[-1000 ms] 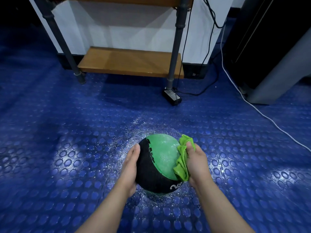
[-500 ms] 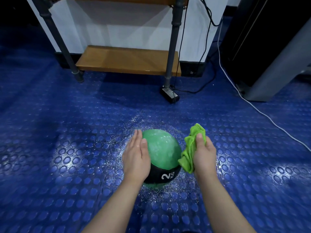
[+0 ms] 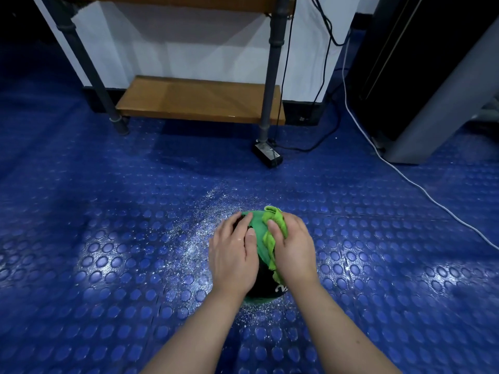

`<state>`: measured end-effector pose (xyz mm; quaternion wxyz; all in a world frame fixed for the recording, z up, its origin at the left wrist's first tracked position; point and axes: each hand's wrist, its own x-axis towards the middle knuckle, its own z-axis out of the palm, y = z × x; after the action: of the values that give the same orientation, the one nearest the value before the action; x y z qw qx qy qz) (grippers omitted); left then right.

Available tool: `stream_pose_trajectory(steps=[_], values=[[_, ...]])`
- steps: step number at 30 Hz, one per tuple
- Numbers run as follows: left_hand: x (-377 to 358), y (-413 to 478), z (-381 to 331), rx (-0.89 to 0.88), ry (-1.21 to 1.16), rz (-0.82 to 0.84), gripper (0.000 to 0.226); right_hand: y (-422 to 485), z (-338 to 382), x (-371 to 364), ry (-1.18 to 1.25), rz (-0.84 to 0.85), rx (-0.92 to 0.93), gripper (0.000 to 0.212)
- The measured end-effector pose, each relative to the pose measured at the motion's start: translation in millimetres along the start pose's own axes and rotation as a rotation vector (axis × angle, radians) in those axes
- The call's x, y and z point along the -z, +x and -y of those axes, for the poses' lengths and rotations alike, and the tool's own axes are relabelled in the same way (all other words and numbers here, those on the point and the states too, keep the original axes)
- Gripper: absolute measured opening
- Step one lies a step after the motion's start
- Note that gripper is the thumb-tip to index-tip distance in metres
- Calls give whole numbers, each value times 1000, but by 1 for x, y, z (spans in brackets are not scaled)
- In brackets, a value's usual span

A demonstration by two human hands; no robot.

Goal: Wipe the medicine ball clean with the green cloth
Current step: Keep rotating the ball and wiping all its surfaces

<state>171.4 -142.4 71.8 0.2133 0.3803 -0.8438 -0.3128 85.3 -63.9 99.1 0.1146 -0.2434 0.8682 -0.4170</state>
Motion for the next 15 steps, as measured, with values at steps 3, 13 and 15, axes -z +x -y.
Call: stream_pose_trajectory(steps=[3,13,15], values=[[-2,0,-2,3,-4,-17,57,18,-5,9,-85,1,-34,29],[3,24,7,140,14,76,45,-9,1,-19,-105,2,496,39],[2,22,5,112,10,48,48,-2,-4,-19,-88,-6,460,39]])
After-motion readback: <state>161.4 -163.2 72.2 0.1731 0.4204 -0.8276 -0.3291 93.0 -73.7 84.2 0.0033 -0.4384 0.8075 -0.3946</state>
